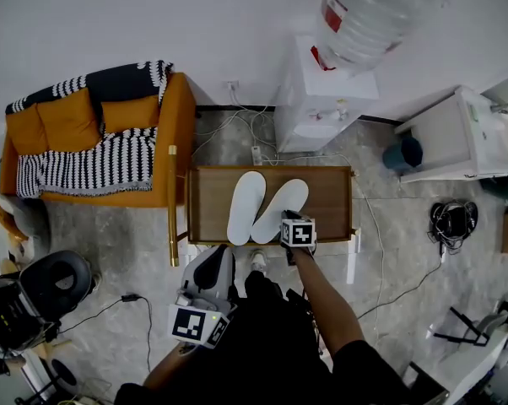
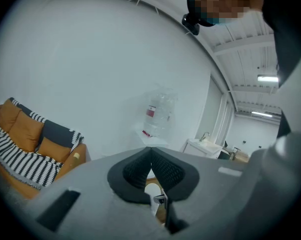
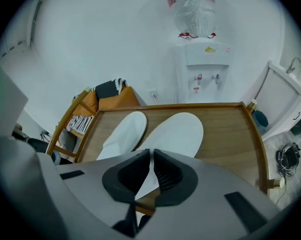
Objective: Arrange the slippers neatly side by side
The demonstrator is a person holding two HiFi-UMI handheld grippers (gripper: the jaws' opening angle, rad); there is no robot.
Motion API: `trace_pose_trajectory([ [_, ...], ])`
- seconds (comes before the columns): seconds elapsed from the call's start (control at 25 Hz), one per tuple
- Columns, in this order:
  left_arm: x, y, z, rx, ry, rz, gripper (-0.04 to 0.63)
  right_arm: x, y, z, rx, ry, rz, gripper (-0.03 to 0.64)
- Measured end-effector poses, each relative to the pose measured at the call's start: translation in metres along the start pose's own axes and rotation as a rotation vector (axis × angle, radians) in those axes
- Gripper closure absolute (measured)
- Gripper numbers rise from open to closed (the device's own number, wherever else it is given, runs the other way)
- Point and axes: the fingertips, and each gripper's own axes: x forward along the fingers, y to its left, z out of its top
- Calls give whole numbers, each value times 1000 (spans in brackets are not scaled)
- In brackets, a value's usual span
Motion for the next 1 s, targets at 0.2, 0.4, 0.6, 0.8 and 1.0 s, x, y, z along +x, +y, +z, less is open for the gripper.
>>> trace_pose_trajectory([
  [0.2,3,-13,-2,1,2,-18,583,-13,-4,0,-101,5,26,584],
  [0.4,6,-27,-4,3,8,-28,583,-24,-9,0,-237,25,56,586],
  [0.6,6,-36,-5,5,9,-30,583,-33,-14,-5,-355,52,92,586],
  [0.8,6,-42,-11,5,20,-26,583,-29,-26,-15,-449,74,103,588],
  [1.0,9,-48,-13,1,26,-30,583,-25,-34,-30,-507,120,87,588],
])
